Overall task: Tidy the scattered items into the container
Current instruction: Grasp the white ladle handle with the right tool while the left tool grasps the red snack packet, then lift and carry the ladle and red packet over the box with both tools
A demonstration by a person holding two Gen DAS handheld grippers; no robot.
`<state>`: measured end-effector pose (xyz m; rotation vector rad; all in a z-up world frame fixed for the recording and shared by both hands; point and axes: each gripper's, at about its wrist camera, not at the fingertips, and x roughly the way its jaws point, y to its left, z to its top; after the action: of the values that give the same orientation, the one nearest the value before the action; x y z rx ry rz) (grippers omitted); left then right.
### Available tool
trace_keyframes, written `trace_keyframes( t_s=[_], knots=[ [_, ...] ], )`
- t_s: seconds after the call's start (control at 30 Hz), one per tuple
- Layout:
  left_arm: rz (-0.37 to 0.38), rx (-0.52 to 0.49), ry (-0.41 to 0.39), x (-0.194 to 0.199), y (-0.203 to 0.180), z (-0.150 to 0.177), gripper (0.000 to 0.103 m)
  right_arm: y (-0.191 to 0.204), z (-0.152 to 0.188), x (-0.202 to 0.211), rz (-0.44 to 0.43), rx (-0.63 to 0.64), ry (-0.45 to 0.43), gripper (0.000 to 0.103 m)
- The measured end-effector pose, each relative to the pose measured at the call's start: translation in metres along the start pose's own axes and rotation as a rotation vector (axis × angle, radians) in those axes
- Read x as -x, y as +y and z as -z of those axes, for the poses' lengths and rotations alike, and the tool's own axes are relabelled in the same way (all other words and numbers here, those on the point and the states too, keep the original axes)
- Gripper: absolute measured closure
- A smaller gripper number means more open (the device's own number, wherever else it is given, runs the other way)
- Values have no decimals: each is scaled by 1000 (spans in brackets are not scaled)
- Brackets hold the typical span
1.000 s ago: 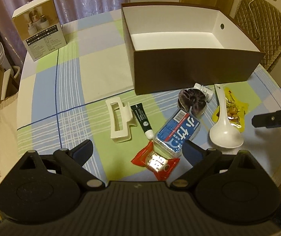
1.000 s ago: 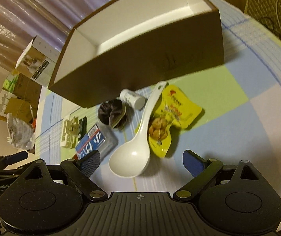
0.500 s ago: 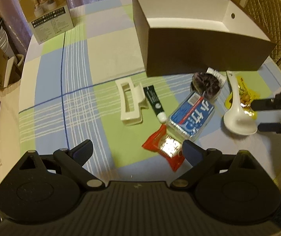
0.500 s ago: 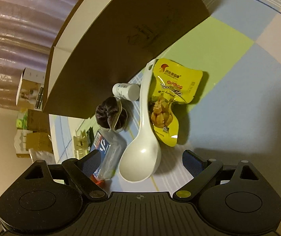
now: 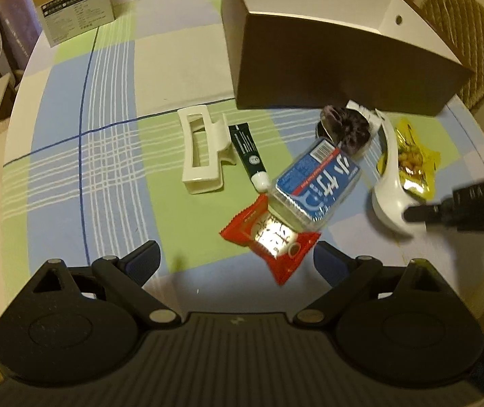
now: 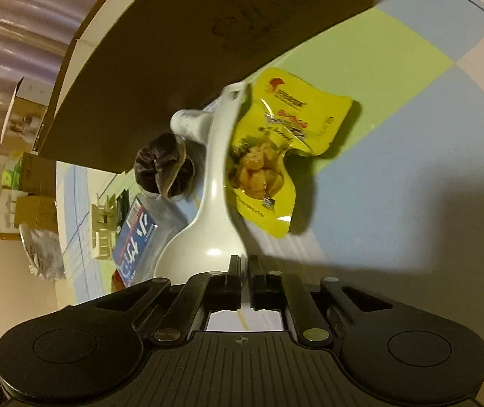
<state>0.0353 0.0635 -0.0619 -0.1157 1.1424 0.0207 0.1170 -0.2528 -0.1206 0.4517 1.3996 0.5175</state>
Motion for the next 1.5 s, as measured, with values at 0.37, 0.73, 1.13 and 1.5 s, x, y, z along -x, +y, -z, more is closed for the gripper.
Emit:
trace_keyframes(
  t_s=[0.37, 0.73, 1.13, 1.5],
  knots=[
    [55, 58, 35, -33, -8, -7, 61, -7, 3, 14, 21, 27, 1, 95],
    [66, -14, 41, -32, -1, 1, 62, -6, 10, 9, 9, 45, 24, 94],
    [82, -123, 37, -28, -12, 10, 80, -13, 15, 25, -68, 34, 50, 96],
    [83, -165, -12, -5, -19, 17, 81, -35, 22, 61, -148, -70, 27, 98]
  ],
)
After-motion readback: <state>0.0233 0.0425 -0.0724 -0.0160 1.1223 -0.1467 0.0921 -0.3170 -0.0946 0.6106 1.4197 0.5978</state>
